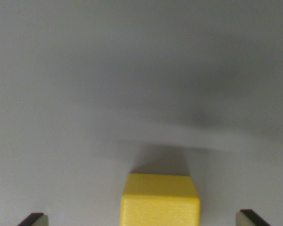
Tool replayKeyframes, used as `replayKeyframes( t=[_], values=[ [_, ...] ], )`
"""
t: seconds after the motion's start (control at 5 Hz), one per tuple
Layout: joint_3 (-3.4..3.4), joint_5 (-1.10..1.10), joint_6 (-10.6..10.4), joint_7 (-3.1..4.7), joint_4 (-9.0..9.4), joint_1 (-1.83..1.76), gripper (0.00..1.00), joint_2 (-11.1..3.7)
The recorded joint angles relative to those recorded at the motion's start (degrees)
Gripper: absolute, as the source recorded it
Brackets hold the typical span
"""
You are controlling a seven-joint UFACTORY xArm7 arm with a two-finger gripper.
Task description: Pick yellow cube
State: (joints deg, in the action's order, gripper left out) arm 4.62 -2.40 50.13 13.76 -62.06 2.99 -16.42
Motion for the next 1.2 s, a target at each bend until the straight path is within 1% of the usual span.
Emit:
replayKeyframes(
  t=[0.2, 0.4, 0.6, 0.8, 1.0, 1.2],
  values=[
    [0.11, -0.26, -2.0, 0.71, 1.35, 0.24, 0.00, -0.76],
    [0.11, -0.26, -2.0, 0.71, 1.35, 0.24, 0.00, -0.76],
    [0.21, -0.50, -4.0, 1.39, 2.64, 0.46, 0.00, -1.50],
    [0.21, -0.50, -4.0, 1.39, 2.64, 0.46, 0.00, -1.50],
    [0.30, -0.72, -5.7, 1.99, 3.79, 0.66, 0.00, -2.15],
    [0.30, -0.72, -5.7, 1.99, 3.79, 0.66, 0.00, -2.15]
  ],
)
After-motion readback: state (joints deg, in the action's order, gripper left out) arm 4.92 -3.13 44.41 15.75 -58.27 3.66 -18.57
